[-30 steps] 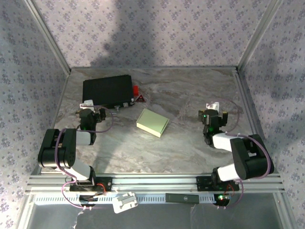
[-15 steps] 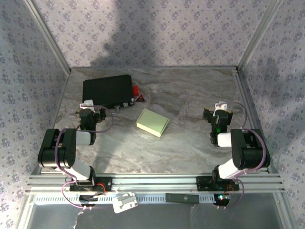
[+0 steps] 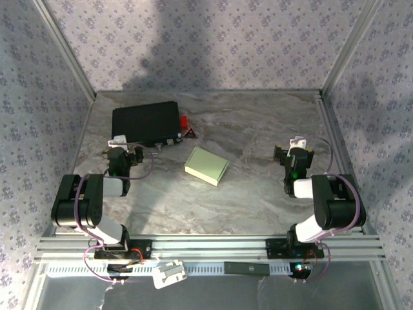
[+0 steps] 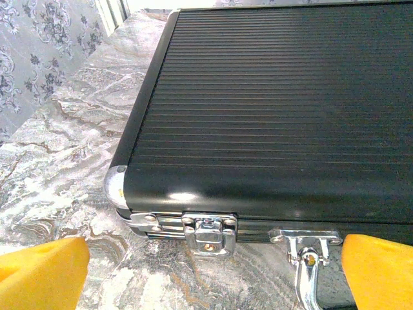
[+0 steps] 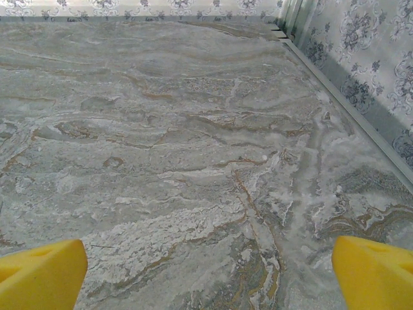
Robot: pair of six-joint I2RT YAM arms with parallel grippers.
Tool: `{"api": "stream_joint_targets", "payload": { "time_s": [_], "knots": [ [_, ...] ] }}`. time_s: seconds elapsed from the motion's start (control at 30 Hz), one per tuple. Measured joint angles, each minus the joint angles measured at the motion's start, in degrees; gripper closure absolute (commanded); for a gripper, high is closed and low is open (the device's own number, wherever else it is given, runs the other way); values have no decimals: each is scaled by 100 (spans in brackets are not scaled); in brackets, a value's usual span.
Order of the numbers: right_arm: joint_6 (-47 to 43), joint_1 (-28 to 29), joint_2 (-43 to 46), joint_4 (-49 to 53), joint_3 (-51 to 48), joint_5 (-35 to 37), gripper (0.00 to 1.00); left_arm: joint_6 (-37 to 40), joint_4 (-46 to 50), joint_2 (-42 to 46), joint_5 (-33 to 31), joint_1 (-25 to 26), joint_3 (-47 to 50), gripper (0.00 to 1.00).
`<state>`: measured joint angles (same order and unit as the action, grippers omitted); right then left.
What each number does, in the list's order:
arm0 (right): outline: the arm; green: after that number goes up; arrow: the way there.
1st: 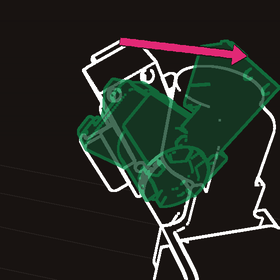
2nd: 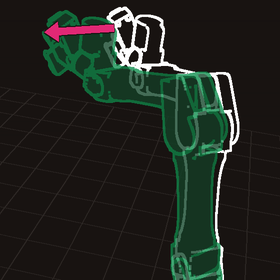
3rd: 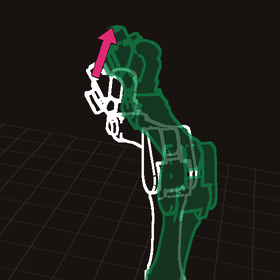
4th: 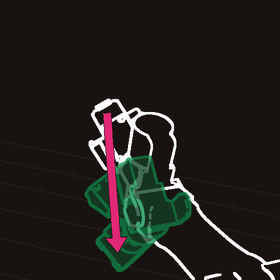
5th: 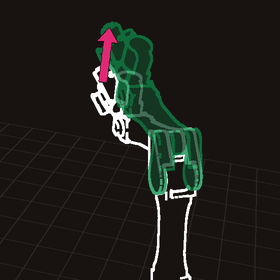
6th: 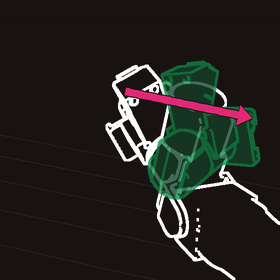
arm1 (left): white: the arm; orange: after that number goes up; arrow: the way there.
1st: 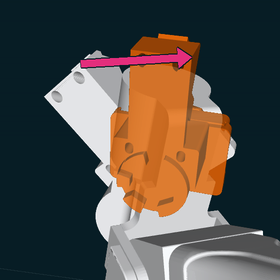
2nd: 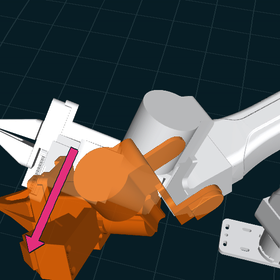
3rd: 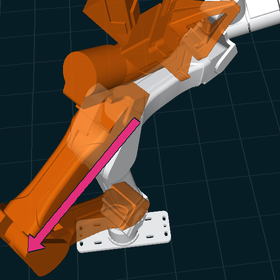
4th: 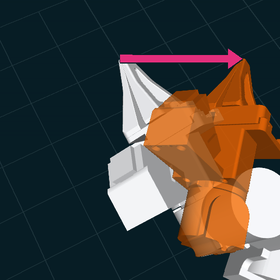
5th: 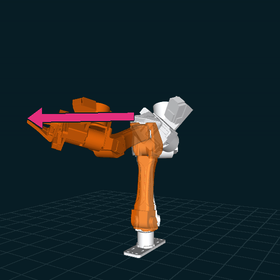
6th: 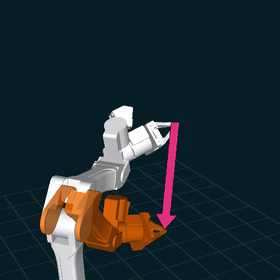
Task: Fold the paper box
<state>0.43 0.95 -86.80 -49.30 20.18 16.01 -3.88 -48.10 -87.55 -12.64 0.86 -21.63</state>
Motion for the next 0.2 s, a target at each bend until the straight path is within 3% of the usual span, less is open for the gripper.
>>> {"api": "stream_joint_targets", "payload": {
  "time_s": [0.2],
  "knots": [
    [2, -33, 0, 28, 2, -24, 1, 0, 0, 0, 0, 0, 0, 0]
  ]
}}
